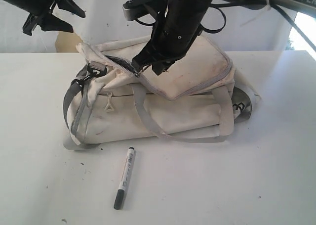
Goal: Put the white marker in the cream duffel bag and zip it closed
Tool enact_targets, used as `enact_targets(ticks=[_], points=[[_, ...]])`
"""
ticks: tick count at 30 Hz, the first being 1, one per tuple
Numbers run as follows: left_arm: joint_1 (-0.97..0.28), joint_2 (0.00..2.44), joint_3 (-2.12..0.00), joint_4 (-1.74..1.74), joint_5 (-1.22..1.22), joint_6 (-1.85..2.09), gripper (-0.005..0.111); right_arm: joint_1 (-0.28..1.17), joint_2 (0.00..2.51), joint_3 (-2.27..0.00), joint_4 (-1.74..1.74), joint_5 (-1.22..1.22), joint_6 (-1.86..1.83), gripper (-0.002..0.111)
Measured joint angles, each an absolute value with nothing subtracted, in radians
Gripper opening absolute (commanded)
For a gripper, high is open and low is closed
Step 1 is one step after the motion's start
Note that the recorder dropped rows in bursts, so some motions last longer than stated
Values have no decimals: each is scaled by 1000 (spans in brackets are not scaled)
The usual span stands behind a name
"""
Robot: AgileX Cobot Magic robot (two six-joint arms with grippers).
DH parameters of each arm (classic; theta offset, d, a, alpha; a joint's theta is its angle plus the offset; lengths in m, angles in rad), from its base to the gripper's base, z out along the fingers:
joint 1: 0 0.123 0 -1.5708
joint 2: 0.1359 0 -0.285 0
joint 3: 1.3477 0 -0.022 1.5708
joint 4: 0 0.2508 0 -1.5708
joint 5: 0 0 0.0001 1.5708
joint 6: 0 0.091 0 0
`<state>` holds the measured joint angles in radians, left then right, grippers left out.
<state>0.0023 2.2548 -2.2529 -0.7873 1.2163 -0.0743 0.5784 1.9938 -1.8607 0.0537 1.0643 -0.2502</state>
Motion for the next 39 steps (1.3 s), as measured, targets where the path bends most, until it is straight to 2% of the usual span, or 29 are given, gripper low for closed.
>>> enact_targets(ticks=[11, 22, 31, 39], points=[[-17, 2044, -1957, -688, 1219, -14, 54, 578, 1994, -1861, 54, 1060, -250, 0], [-142, 1896, -1699, -649, 1209, 13, 54, 578, 1994, -1861, 54, 1058, -251, 0], [-190, 1898, -1534, -858, 975, -11, 54, 578, 1994, -1861, 54, 1058, -251, 0], [-203, 1898, -1513, -960, 826, 14, 54, 578, 1994, -1861, 54, 1058, -251, 0]])
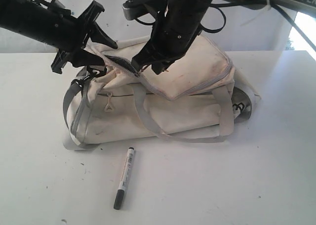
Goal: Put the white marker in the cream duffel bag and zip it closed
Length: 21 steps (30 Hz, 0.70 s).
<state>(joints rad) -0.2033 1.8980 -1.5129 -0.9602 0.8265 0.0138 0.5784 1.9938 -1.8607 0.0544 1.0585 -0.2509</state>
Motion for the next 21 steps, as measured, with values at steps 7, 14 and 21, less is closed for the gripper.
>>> enact_targets(ticks=[7, 14, 21], points=[[-248, 1911, -1513, -971, 724, 14, 54, 578, 1992, -1861, 54, 1057, -253, 0], [-248, 1959, -1513, -961, 762, 0, 54, 578, 1992, -1861, 61, 1057, -253, 0], [-248, 1965, -1524, -961, 822, 0, 54, 578, 1992, -1861, 62, 1055, -255, 0]])
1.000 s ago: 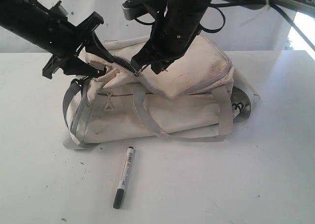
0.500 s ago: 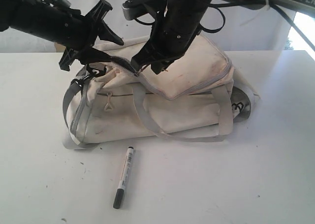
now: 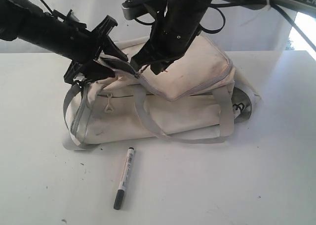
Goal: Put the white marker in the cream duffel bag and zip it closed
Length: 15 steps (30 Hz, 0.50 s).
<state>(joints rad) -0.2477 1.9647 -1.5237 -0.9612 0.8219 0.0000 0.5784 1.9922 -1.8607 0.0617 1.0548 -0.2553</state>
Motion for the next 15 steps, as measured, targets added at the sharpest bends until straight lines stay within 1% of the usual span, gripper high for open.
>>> enact_targets(ticks=[4, 15], points=[[-237, 1965, -1551, -961, 863, 0, 54, 578, 1992, -1861, 62, 1055, -255, 0], [-236, 2004, -1553, -956, 874, -41, 54, 578, 1992, -1861, 62, 1049, -256, 0]])
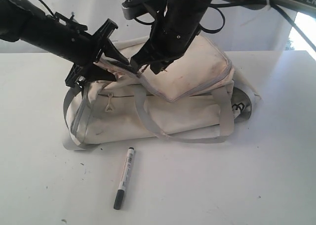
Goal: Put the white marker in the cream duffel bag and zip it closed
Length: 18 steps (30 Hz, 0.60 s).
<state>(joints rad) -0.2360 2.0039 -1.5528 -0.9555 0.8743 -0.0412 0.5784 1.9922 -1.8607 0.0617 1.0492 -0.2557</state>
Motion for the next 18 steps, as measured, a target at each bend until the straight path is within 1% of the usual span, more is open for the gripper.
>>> enact_targets(ticks=[11, 18], points=[[-240, 2012, -1553, -1015, 769, -45, 54, 578, 1992, -1861, 82, 1035, -256, 0], [-245, 2012, -1553, -1030, 757, -48, 53, 578, 1992, -1861, 84, 1033, -256, 0]])
